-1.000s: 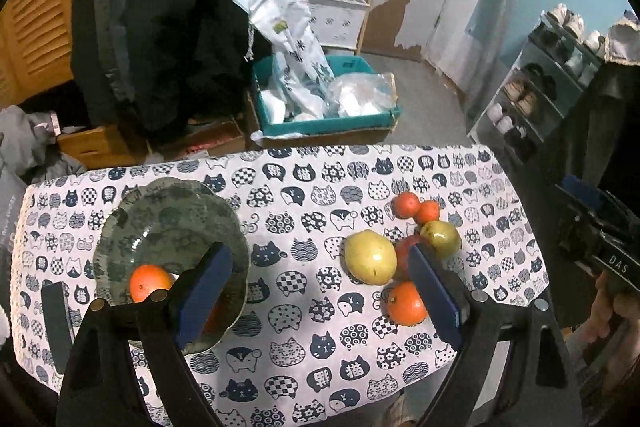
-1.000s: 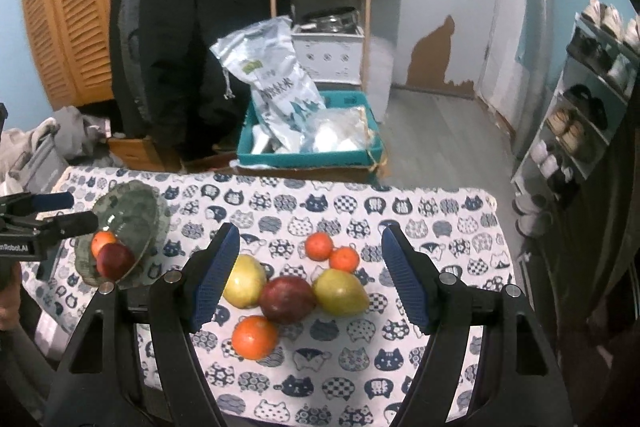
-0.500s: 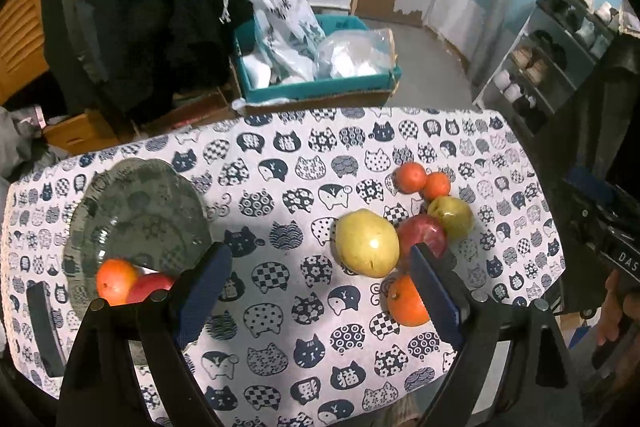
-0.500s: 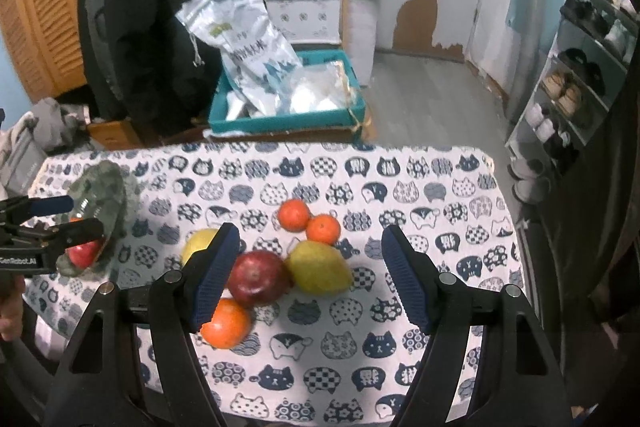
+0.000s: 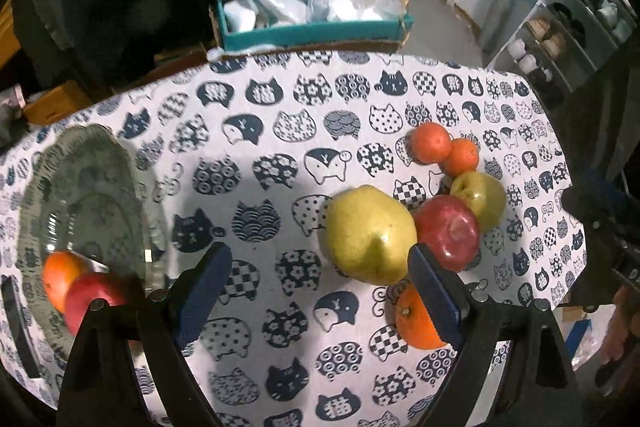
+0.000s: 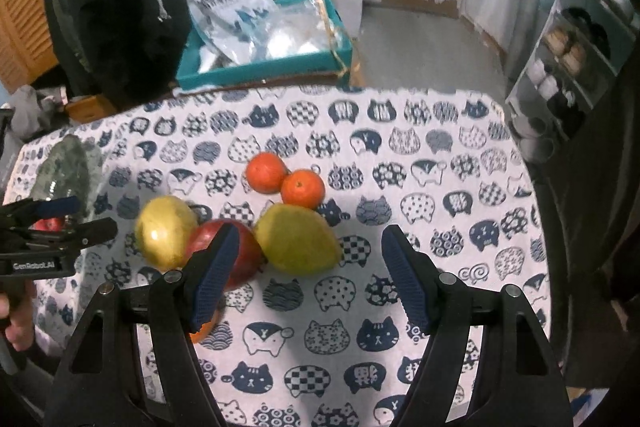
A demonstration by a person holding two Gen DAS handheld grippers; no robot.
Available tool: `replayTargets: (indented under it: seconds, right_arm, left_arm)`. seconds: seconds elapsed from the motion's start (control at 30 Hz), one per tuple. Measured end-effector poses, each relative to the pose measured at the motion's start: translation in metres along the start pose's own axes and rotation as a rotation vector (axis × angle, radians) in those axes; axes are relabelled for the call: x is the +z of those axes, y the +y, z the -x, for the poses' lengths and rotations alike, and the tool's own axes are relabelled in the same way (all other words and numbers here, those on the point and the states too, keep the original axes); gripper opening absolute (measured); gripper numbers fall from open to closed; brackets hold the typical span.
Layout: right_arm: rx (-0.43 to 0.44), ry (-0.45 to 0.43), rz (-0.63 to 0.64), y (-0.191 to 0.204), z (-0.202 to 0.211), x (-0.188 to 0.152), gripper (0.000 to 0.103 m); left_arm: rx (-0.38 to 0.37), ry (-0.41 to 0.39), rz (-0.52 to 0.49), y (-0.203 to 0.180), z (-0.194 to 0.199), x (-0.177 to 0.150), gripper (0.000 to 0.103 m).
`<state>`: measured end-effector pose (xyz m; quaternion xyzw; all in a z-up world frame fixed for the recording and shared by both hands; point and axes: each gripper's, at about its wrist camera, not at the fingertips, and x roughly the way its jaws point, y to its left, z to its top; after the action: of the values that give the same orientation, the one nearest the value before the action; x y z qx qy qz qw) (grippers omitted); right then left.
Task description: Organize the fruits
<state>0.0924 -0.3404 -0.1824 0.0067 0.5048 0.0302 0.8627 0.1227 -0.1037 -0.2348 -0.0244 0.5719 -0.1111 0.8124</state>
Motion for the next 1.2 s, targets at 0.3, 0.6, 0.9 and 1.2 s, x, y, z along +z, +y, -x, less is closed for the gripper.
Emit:
replayTargets:
  seconds: [0.3,0.6,0.9,1.2]
  right_arm:
    - [-0.008,0.05,-0.055,-0.019,-0.031,-0.01,0.074]
    - [0.033,0.1,-0.057,-0.032,-0.051,-0.017,0.074]
    - [0.187,0.142,-0.097,-0.029,-0.084,-0.01,0.074]
    - [0.253,0.18,-0.137,-0.026,-0.106,-0.011,0.075]
  left_arm:
    - [-0.072,0.059,0.061,-0.014,-0.034,0.01,0.091]
    - [-0.111,0.131,0.126,-0.014,-0.07,0.013,0.091]
    - [-0.182,0.15,0.18,-0.007,-0.083,0.011,0.079]
    - [-0.175,0.141,0.121,-0.009,-0.075,0.007,0.072]
